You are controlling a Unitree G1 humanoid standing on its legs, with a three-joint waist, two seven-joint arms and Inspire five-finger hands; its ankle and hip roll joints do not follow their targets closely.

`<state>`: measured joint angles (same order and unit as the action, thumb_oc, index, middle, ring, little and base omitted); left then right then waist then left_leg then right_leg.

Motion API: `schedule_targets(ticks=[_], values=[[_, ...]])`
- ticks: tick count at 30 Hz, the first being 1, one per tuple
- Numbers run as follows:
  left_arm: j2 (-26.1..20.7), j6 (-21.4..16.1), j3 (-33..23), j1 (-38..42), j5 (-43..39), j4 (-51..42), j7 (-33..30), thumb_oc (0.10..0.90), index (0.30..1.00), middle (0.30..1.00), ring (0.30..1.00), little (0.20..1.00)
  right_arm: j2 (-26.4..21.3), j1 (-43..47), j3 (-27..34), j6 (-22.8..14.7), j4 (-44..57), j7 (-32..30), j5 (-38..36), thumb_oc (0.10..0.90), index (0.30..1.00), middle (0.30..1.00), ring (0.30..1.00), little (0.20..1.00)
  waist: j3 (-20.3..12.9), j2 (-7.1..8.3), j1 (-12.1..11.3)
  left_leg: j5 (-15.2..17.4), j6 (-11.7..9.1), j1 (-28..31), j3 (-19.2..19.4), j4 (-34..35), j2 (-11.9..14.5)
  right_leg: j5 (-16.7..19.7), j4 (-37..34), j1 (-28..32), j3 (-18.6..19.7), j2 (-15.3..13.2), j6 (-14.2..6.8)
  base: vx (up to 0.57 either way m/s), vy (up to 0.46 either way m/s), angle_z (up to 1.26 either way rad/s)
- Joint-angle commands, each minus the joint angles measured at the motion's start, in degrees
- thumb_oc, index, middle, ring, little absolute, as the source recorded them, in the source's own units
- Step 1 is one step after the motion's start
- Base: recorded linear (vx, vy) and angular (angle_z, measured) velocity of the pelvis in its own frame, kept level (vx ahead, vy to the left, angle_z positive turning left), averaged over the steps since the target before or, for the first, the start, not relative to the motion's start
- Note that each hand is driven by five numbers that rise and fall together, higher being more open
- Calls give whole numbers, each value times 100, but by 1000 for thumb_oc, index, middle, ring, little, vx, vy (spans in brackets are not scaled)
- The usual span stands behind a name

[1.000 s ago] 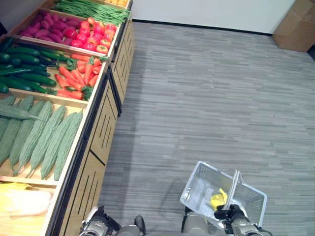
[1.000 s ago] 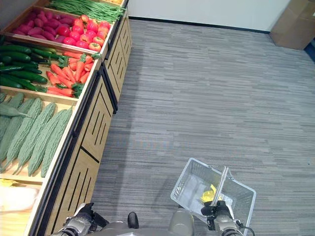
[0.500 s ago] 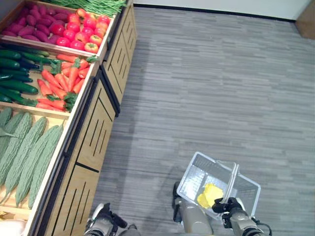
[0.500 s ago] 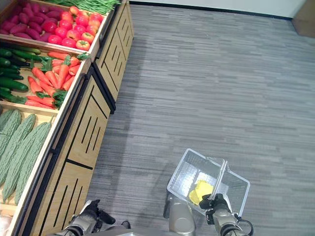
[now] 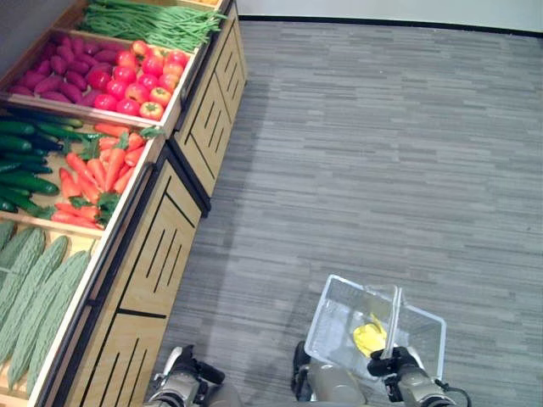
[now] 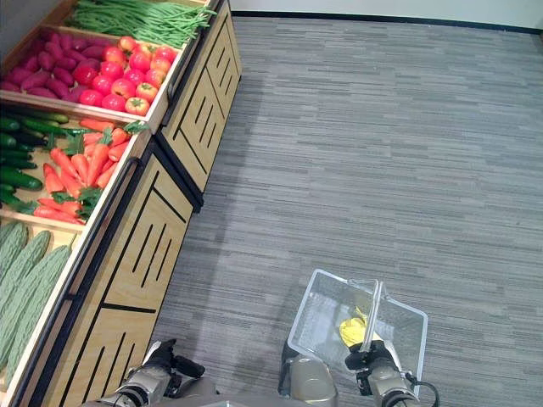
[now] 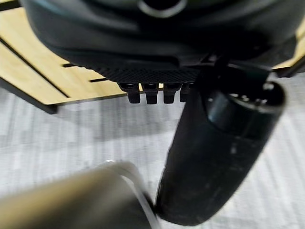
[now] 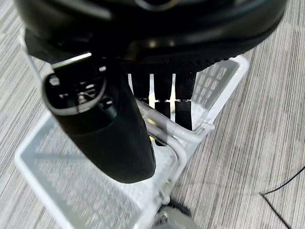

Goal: Get the vegetables into the basket

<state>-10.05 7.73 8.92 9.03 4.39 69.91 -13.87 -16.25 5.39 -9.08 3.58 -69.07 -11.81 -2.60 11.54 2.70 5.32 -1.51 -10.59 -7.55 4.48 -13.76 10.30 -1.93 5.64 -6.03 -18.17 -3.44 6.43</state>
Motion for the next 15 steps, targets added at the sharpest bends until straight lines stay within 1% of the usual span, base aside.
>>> schedule_targets(ticks=[1,2,3,4,5,6,8,9,10,11,12,15], values=[[-128,83,96,-151,-87,64,-242,900,1000,1000,1000,1000,-275,-402,-33,0,39,-195,141,400,300,300,300,300,49,-46,-230,-528,411,-314,154,999,-97,377,-364,-81,642,-243,-1214,313,174,-7],[-124,74,111,-157,-84,66,-260,900,1000,1000,1000,1000,-295,-389,-35,-25,42,-228,143,400,300,300,300,300,66,-114,-304,-905,325,-423,178,1432,40,273,-385,84,707,-212,-1230,263,169,-42],[-116,77,115,-143,-82,87,-263,900,1000,1000,1000,1000,-305,-380,-30,-32,42,-249,139,400,300,300,300,300,97,-136,-325,-1045,281,-451,281,1634,93,217,-382,157,743,-232,-1249,313,234,-82],[-119,92,129,-130,-44,88,-253,900,1000,1000,1000,1000,-308,-369,-35,-27,32,-245,131,400,300,300,300,300,112,-177,-360,-1183,241,-552,425,1750,213,138,-373,269,781,-281,-1275,312,293,-103],[-121,105,114,-151,-26,81,-247,900,1000,1000,1000,1000,-289,-339,-53,-4,34,-224,146,400,300,300,300,300,92,-213,-392,-1228,223,-520,409,1760,221,102,-397,383,885,-333,-1343,416,510,-82],[-123,101,110,-188,18,75,-256,900,1000,1000,1000,1000,-234,-306,-81,21,60,-210,182,400,300,300,300,300,-7,-226,-407,-1038,306,-467,550,1651,106,76,-449,512,1028,-548,-1473,354,515,-60],[-141,103,153,-138,56,93,-243,900,1000,1000,1000,1000,-158,-260,-62,45,56,-236,186,400,300,300,300,300,-77,-146,-417,-825,422,-511,560,1461,-76,162,-498,532,1119,-793,-1578,202,338,-54],[-144,102,154,-138,57,94,-242,900,1000,1000,1000,1000,-155,-262,-62,46,58,-236,186,400,300,300,300,300,-77,-136,-424,-813,428,-511,571,1450,-84,160,-499,532,1127,-805,-1584,128,199,-66],[-163,88,213,-130,106,38,-252,900,1000,1000,1000,1000,-132,-254,-20,40,77,-255,152,400,300,300,300,300,-110,-102,-413,-700,494,-522,634,1359,-176,199,-499,530,1192,-919,-1653,70,115,-40],[-165,88,215,-131,107,37,-252,900,1000,1000,1000,1000,-129,-257,-18,42,79,-256,152,400,300,300,300,300,-114,-92,-423,-687,500,-525,647,1346,-184,197,-499,526,1203,-931,-1660,124,304,-27],[-230,64,233,-65,59,-56,-276,900,1000,1000,1000,1000,-96,-189,-36,43,127,-250,181,400,300,300,300,300,-126,-14,-434,-527,618,-570,743,1180,-342,321,-419,379,1304,-1103,-1773,83,264,7],[-322,44,210,8,-12,-93,-290,900,1000,1000,1000,1000,-3,-117,-80,73,133,-217,206,400,300,300,300,300,-143,96,-472,-357,766,-493,835,1203,-547,513,-268,189,1419,-1282,-1882,104,281,-18]])
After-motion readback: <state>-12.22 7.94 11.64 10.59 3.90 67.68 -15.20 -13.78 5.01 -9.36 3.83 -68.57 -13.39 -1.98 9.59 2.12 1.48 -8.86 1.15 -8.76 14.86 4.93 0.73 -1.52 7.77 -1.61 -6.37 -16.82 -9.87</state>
